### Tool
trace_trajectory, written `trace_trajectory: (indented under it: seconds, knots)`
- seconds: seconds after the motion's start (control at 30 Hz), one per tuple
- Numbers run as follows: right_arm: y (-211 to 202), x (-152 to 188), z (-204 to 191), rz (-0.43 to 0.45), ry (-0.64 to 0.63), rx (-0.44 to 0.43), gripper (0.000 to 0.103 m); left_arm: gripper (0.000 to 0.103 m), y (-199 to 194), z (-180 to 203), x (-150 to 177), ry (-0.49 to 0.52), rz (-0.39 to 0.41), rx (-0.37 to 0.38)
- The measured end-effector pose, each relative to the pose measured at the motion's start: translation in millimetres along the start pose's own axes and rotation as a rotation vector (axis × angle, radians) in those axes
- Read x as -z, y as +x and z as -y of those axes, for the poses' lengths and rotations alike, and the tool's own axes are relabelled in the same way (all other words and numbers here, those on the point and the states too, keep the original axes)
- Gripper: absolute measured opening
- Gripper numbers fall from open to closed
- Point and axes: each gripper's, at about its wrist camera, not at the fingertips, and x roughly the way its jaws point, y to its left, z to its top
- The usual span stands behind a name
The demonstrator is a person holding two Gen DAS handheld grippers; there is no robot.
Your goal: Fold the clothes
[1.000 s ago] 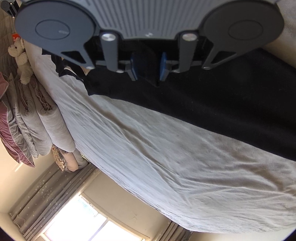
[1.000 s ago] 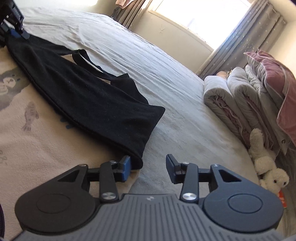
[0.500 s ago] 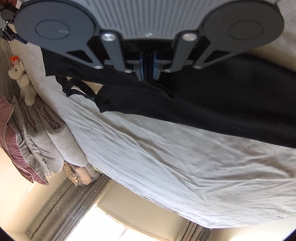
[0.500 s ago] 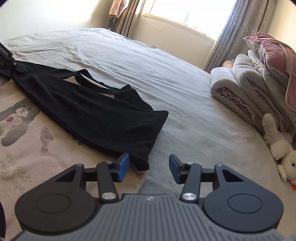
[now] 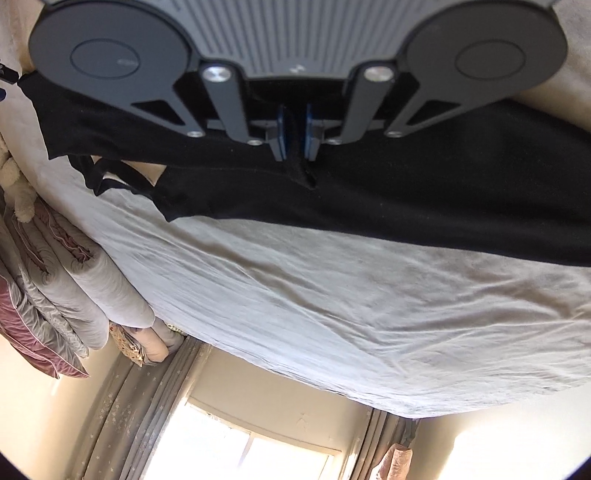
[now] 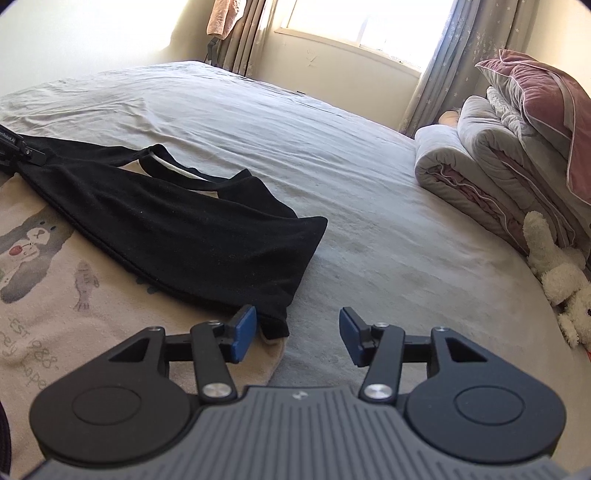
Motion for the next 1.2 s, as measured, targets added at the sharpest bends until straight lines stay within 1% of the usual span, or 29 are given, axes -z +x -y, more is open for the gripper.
trace_trajectory:
  seconds: [0.03,0.07,0.1,0.13,0.23,0.3,0.33,0.4,0.47,0.6,0.8,0.97,1.07,1.1,1.17,1.2]
  knots:
    - [0,-1,1,0.004,0.008,-0.005,0.053,0.02,-4,0,-2,-0.004,0.023,-0.015]
    - [-1,-2,2,0.008,0.019,-0.011,0.053,0.021,-9,0,-4,-0.008,0.046,-0.025]
    - [-1,-3,4,0.014,0.033,-0.017,0.053,0.021,-13,0,-6,-0.017,0.066,-0.017]
    - [-1,-5,6,0.022,0.053,-0.024,0.053,0.021,-17,-1,-8,-0.024,0.083,-0.004]
    - [3,-15,11,0.046,0.127,-0.044,0.053,0.021,-23,5,-8,-0.022,0.113,0.079]
    - [7,-22,15,0.062,0.182,-0.056,0.053,0.022,-19,13,-3,0.01,0.097,0.128]
    - [11,-26,14,0.068,0.199,-0.063,0.053,0.022,-15,17,1,0.033,0.081,0.14]
    - [19,-34,10,0.08,0.21,-0.076,0.053,0.022,-6,22,11,0.078,0.046,0.136]
    - [29,-41,3,0.077,0.196,-0.094,0.053,0.022,1,22,19,0.112,0.017,0.13]
    - [57,-51,-6,0.037,0.152,-0.109,0.053,0.022,3,14,24,0.105,0.015,0.153]
    - [99,-57,-3,-0.033,0.142,-0.105,0.052,0.022,4,7,26,0.07,0.016,0.183]
    - [123,-62,14,-0.05,0.204,-0.076,0.051,0.022,4,3,27,0.046,0.017,0.199]
    - [127,-64,23,-0.057,0.253,-0.067,0.051,0.023,2,4,26,0.047,0.015,0.193]
    - [123,-66,23,-0.058,0.259,-0.059,0.051,0.024,2,5,25,0.042,0.009,0.191]
    - [113,-68,24,-0.053,0.271,-0.055,0.051,0.031,0,8,23,0.029,-0.004,0.187]
    - [106,-69,25,-0.047,0.276,-0.06,0.051,0.037,-1,10,21,0.014,-0.012,0.185]
